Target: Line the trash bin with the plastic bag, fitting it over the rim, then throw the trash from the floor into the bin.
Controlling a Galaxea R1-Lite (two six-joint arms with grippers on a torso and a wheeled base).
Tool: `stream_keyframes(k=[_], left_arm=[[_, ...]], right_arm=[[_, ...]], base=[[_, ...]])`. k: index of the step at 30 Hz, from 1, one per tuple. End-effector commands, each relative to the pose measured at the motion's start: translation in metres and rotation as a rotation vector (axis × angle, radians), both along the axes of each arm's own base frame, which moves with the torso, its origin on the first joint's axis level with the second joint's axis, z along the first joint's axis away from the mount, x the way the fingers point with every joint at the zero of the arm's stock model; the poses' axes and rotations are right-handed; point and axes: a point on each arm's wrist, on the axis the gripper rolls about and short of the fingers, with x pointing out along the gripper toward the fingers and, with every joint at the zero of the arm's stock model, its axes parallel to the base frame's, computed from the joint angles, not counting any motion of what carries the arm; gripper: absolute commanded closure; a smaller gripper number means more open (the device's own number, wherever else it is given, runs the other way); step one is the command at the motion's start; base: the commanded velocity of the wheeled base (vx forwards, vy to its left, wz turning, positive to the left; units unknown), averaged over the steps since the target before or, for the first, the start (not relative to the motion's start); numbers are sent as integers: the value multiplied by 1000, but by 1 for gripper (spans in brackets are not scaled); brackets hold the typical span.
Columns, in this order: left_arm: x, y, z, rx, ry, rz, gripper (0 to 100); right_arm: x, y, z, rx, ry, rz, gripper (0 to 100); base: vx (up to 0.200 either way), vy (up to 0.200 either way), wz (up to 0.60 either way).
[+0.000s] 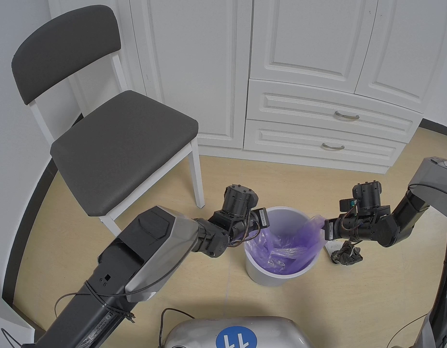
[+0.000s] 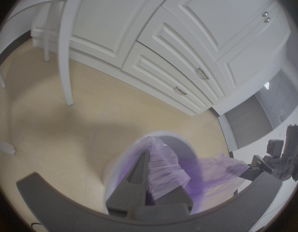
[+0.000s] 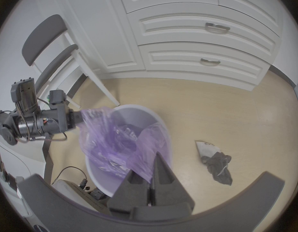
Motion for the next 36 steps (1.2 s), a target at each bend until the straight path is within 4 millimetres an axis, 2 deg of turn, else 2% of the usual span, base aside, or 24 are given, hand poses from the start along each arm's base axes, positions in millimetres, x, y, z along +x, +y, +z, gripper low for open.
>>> stream_keyframes(k=[1, 2, 7, 8, 9, 13, 17, 27, 36], left_arm=[[8, 20, 23, 16, -5, 70, 100], [8, 20, 24, 19, -6, 72, 100], [-9, 41, 31, 79, 44, 86, 100], [-9, 41, 31, 79, 44, 86, 100], [-13, 49, 29, 104, 64, 92, 100], [-17, 63, 29, 140, 83, 121, 100], [-18, 81, 19, 142, 81, 162, 100], [-13, 90, 9, 154, 66, 170, 100], [-10, 99, 7, 161, 72, 181, 100]], right_arm=[[10, -33, 1, -27, -19, -69, 100], [10, -34, 1, -30, -18, -72, 100], [11, -67, 0, -80, -21, -119, 100], [11, -67, 0, -80, -21, -119, 100], [11, -78, -5, -104, -12, -130, 100], [11, -89, -10, -122, -1, -140, 100], [10, -103, -15, -174, 2, -131, 100], [6, -117, -23, -215, 28, -134, 100], [1, -119, -20, -238, 47, -118, 100]], base=[[0, 0, 0], [0, 0, 0], [0, 0, 0], [0, 0, 0], [0, 0, 0], [0, 0, 0], [0, 0, 0], [0, 0, 0], [0, 0, 0]])
